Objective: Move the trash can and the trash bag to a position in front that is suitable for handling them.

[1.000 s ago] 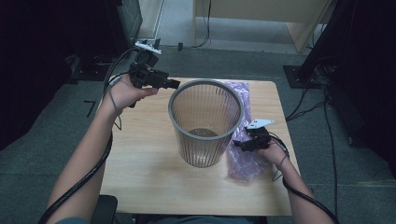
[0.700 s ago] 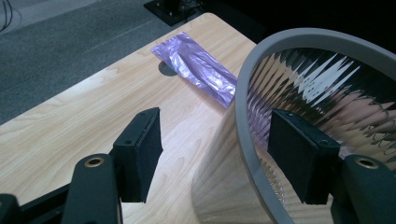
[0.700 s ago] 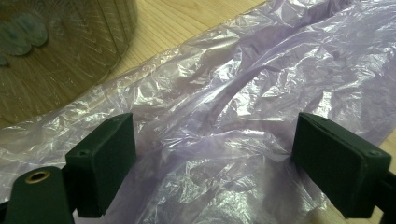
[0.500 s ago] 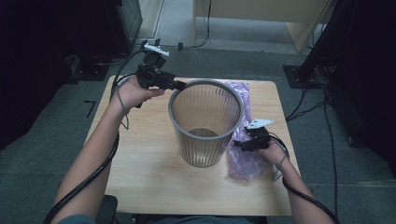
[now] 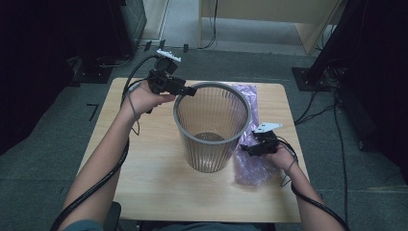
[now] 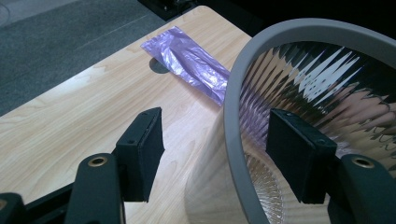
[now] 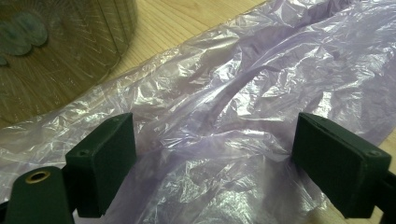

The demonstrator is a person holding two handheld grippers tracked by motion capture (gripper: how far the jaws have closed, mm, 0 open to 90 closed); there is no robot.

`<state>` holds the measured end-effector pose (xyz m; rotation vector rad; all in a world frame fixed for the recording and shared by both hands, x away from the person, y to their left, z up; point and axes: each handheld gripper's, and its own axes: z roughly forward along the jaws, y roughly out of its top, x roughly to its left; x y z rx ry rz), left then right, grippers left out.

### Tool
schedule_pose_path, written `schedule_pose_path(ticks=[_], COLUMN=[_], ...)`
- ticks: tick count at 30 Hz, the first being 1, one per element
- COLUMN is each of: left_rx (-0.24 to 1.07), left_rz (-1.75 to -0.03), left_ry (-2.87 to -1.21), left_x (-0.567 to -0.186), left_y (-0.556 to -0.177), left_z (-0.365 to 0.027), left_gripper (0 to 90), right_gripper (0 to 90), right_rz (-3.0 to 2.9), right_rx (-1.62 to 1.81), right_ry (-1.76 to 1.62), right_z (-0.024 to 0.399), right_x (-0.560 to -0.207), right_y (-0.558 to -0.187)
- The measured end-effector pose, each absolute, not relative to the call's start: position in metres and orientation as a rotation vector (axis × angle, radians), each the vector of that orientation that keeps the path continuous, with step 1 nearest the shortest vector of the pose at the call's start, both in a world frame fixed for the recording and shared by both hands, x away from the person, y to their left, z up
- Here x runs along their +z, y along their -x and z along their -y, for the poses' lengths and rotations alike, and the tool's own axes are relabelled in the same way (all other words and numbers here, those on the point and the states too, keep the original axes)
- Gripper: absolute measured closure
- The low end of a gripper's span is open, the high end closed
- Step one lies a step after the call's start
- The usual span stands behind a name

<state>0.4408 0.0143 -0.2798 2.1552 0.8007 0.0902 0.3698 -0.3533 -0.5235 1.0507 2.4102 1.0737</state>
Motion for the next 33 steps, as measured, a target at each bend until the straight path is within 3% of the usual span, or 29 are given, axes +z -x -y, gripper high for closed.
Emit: schedule_pose_path(ticks=[12,24,33], left_rx=[0.098,0.117,0.116], left_rz=[-0.818,-0.835,-0.823], left_ry=[-2.156,-2.156,-2.157], left_x=[-0.287,-0.285,-0.284], left_y=[-0.443,-0.442,-0.44], left_z=[-0.008,-0.004,-0.001], left_gripper=[40.0,62.3,71.5], right_gripper=[13.5,13.5,13.5], right_rz=[-2.41,-2.41,-2.41], right_rx=[1.074,1.073,1.073], right_ry=[-1.051,-1.051,-1.05], right_z=[0.353,0.353,0.353], right_x=[-0.524,-0.524,-0.524], right_y=[-0.37,-0.37,-0.37])
